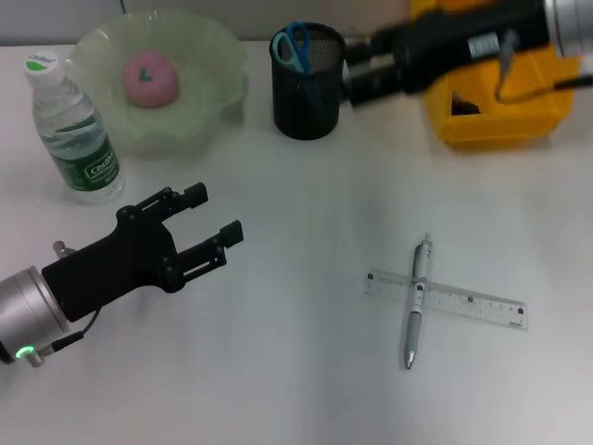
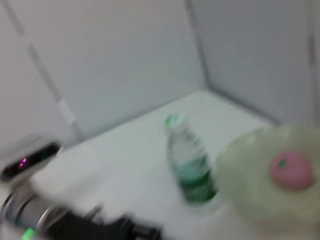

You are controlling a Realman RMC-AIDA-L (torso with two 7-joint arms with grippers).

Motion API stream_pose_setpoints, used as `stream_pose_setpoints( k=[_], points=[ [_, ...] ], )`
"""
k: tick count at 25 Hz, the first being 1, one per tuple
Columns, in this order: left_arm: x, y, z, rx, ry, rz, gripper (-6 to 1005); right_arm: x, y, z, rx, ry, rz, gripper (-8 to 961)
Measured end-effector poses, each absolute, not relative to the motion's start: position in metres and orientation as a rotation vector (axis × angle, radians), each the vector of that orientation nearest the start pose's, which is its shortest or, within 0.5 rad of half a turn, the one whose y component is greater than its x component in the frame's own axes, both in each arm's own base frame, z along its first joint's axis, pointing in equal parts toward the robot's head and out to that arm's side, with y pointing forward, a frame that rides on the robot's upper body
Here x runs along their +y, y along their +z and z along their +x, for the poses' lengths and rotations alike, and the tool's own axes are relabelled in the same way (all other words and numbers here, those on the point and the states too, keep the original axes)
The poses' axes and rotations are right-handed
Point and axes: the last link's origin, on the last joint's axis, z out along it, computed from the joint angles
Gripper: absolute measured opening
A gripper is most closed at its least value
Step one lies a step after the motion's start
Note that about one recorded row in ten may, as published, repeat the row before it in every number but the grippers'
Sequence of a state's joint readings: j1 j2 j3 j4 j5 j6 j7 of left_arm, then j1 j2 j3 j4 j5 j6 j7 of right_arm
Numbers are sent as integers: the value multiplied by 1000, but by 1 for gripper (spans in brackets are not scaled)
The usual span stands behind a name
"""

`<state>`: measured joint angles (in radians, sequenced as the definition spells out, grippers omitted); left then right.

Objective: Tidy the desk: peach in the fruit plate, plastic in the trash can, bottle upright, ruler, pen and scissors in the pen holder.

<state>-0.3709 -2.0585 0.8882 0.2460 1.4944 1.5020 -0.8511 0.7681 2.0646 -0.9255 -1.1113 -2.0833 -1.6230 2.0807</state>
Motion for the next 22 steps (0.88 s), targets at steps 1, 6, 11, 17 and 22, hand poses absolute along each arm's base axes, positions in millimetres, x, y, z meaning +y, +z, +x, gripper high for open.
stream_pose_setpoints(
  k=[1,6,11,17,22],
  points=[
    [268,-41,-303,-565,-962,-2442,748,383,36,123,649,388,-2933,756],
    [264,-41,-308,-514,-862,-2553,749,371,12,141,635,12,-3032,756],
    [262,-42,-310,-495,-834,-2583,748,365,-3,148,602,-167,-3067,757],
    [259,-47,-308,-455,-787,-2657,748,362,-21,154,550,-324,-3079,757],
    [257,-53,-307,-434,-756,-2711,747,359,-36,159,491,-415,-3091,754]
  ],
)
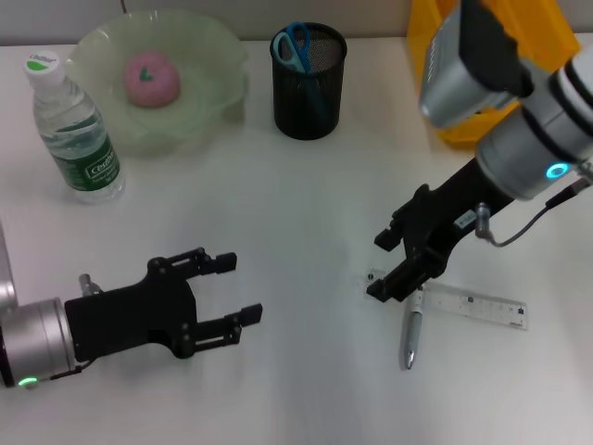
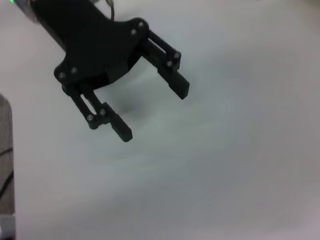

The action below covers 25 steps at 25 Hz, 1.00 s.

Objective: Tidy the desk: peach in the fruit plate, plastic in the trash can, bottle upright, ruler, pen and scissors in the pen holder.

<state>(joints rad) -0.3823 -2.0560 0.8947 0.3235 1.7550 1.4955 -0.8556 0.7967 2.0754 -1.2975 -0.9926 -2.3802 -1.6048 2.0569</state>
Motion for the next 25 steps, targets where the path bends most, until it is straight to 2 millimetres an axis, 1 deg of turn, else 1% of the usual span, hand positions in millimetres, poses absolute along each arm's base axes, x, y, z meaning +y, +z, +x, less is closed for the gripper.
stream_pose_setpoints(
  k=[3,6,12,14,16,25],
  points=[
    [255,-55,-307,-415,-742,-2737,747,356,-48,160,417,-486,-3091,751],
    [254,-57,-306,-407,-737,-2752,747,356,-53,163,377,-525,-3079,749],
    [255,-57,-305,-401,-736,-2757,747,359,-60,166,343,-554,-3051,743],
    [256,-57,-305,-399,-736,-2759,746,360,-65,167,304,-561,-3043,741],
    [256,-57,-304,-399,-736,-2759,746,360,-69,167,273,-563,-3043,740],
    [258,-55,-303,-399,-742,-2751,746,356,-77,167,202,-598,-3054,731]
  ],
)
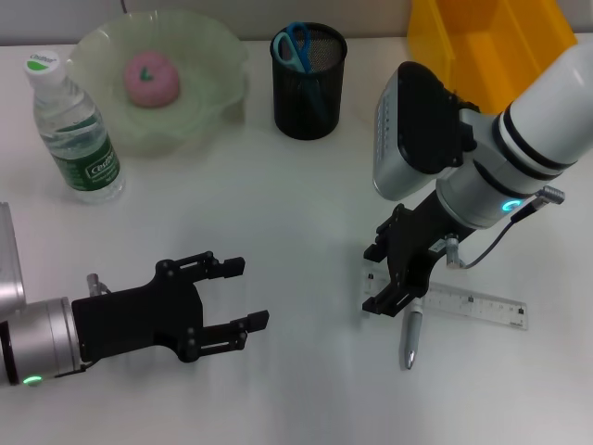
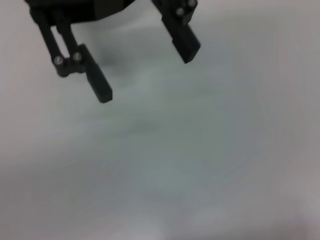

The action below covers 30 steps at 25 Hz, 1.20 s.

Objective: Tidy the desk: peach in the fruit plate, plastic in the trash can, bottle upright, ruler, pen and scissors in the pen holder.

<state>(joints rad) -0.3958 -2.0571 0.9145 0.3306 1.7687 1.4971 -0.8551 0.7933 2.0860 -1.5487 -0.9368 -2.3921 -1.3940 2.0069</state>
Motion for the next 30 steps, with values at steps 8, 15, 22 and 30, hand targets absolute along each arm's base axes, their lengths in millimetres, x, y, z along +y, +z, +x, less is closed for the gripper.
stream_pose_setpoints(
  k=[8,15,22,30],
  points=[
    [260,-54,-302,-405,-751,-2747,745,356,-80,167,178,-600,-3044,626],
    [262,-54,-300,-397,-758,-2750,744,357,-80,168,176,-599,-3039,433],
    [262,-54,-299,-397,-760,-2750,744,363,-71,156,235,-525,-3008,383],
    [262,-53,-294,-411,-802,-2764,743,395,1,124,490,230,-2887,382]
  ],
)
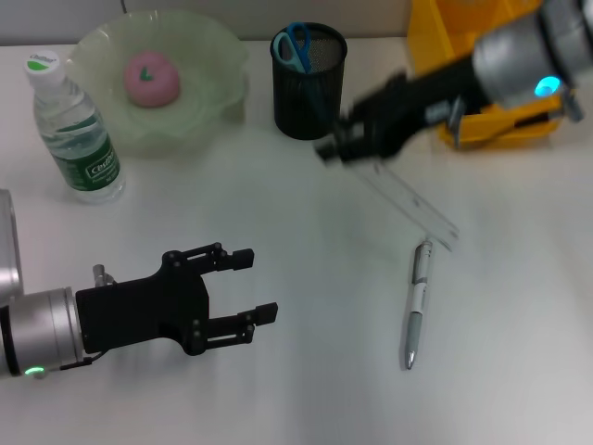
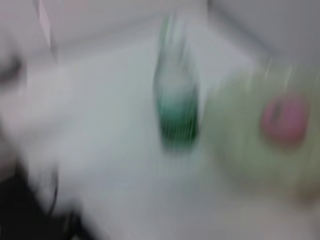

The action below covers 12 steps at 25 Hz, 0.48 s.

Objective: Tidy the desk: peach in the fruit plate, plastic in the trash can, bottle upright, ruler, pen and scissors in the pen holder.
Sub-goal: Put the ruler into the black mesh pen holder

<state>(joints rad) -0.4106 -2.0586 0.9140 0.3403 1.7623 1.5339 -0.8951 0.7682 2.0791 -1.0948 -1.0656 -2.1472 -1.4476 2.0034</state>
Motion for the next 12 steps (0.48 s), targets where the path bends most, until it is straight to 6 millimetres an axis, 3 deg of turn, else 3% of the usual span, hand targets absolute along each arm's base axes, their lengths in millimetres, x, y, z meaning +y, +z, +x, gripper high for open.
stream_pose_setpoints(
  k=[1,3,4,6,7,10,12],
  points=[
    [261,-51,-291,-406,-827,-2772,743,395,1,124,490,230,-2887,382],
    [261,-50,-288,-398,-853,-2776,743,403,17,123,486,542,-2800,382],
    [261,-50,-288,-398,-853,-2776,743,403,17,123,486,542,-2800,382],
    [260,-49,-287,-395,-864,-2779,743,409,26,124,477,893,-2661,382],
    [260,-49,-287,-395,-866,-2779,743,409,26,124,477,893,-2661,382],
    [260,-50,-286,-392,-872,-2780,742,415,27,129,486,1169,-2492,382],
    [260,-50,-285,-391,-877,-2781,742,420,25,131,477,1238,-2404,382]
  ],
)
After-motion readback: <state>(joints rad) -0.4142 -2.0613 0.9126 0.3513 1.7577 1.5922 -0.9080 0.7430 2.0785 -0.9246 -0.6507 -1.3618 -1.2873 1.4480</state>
